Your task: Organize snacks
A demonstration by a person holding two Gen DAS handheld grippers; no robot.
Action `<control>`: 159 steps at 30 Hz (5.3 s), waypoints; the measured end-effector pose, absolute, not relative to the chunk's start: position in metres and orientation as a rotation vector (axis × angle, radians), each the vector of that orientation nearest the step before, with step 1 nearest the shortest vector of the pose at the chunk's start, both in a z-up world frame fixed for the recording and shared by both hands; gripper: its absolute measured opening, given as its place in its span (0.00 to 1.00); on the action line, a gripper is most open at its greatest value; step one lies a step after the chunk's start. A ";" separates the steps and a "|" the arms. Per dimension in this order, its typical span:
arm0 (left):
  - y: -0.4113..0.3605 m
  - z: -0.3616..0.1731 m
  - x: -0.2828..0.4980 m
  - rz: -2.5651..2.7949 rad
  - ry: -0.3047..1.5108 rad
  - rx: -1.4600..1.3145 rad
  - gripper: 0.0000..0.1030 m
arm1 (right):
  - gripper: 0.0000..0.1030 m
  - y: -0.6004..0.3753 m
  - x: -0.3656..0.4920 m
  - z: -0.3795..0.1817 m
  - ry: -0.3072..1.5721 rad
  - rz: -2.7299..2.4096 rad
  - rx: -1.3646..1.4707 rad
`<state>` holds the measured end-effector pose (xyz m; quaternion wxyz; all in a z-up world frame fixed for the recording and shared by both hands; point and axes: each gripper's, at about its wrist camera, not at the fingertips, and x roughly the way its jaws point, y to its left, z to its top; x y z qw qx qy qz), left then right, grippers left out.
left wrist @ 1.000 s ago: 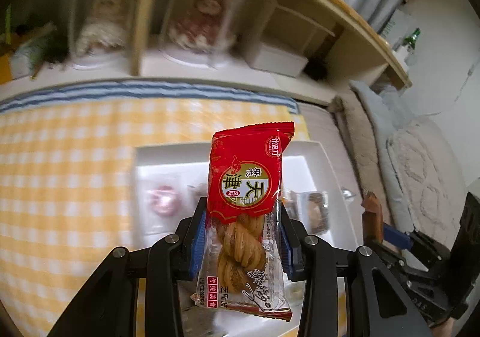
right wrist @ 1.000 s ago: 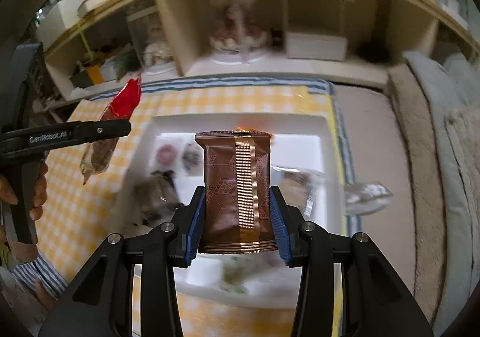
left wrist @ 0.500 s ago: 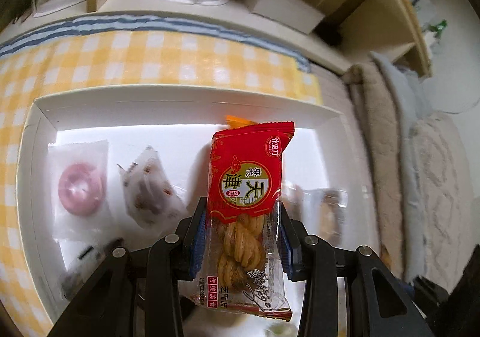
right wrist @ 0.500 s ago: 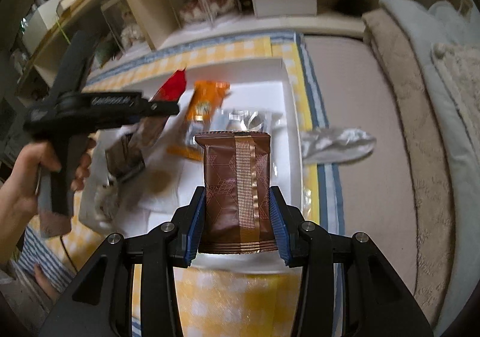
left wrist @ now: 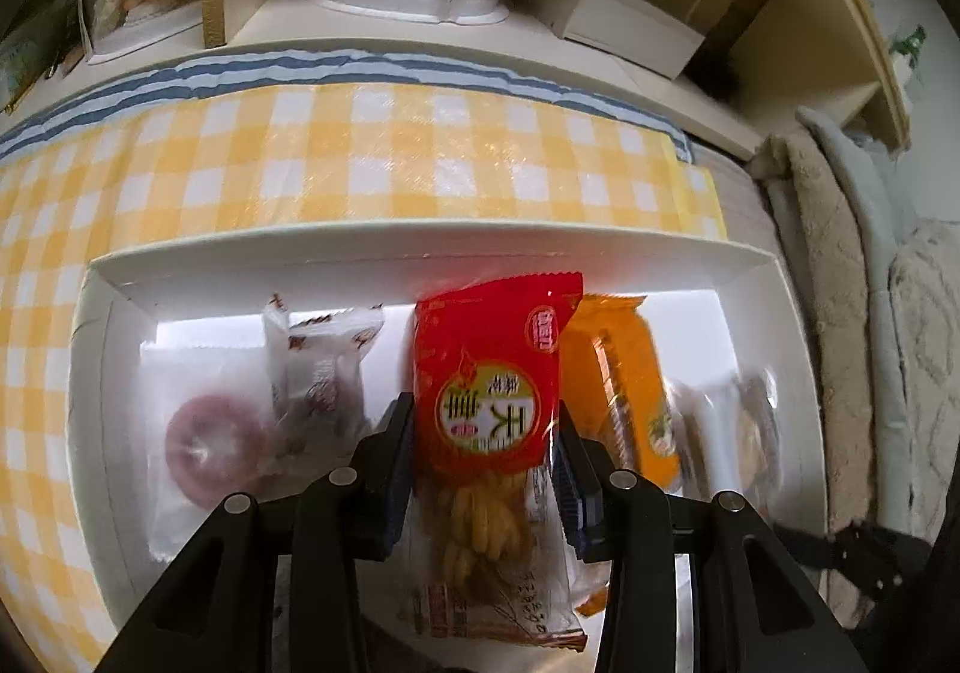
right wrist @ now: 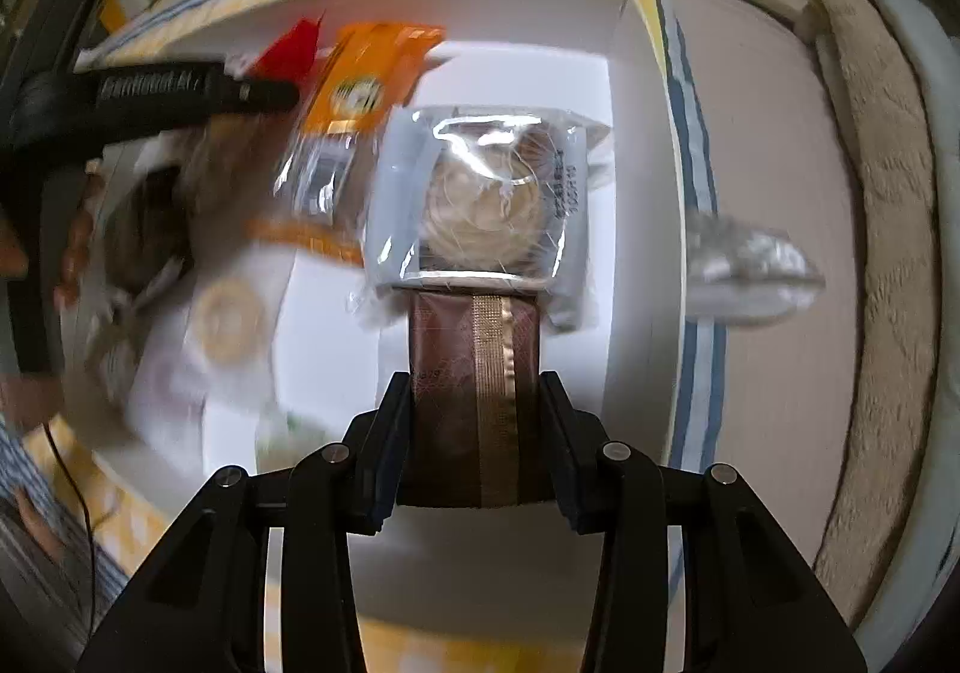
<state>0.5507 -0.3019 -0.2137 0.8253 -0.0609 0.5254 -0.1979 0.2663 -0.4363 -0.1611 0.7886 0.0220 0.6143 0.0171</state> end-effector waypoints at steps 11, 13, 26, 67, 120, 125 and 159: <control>-0.311 -0.214 0.544 -0.436 1.115 -0.132 0.40 | 0.42 -0.453 0.304 -0.158 1.244 -0.011 0.113; -0.304 -0.209 0.534 -0.439 1.122 -0.131 0.43 | 0.48 -0.449 0.304 -0.163 1.261 -0.013 0.100; -0.286 -0.174 0.492 -0.480 1.105 -0.070 0.86 | 0.69 -0.447 0.258 -0.142 1.222 -0.004 0.143; -0.130 0.029 0.240 -0.495 0.823 0.014 1.00 | 1.00 -0.374 0.114 0.014 0.859 -0.103 0.154; -0.041 -0.025 0.065 -0.407 0.592 0.121 1.00 | 1.00 -0.302 -0.008 0.009 0.644 -0.220 0.039; -0.042 -0.028 0.064 -0.404 0.586 0.121 1.00 | 1.00 -0.301 -0.009 0.009 0.645 -0.222 0.036; -0.049 -0.031 0.056 -0.382 0.559 0.109 1.00 | 1.00 -0.302 -0.009 0.010 0.641 -0.221 0.039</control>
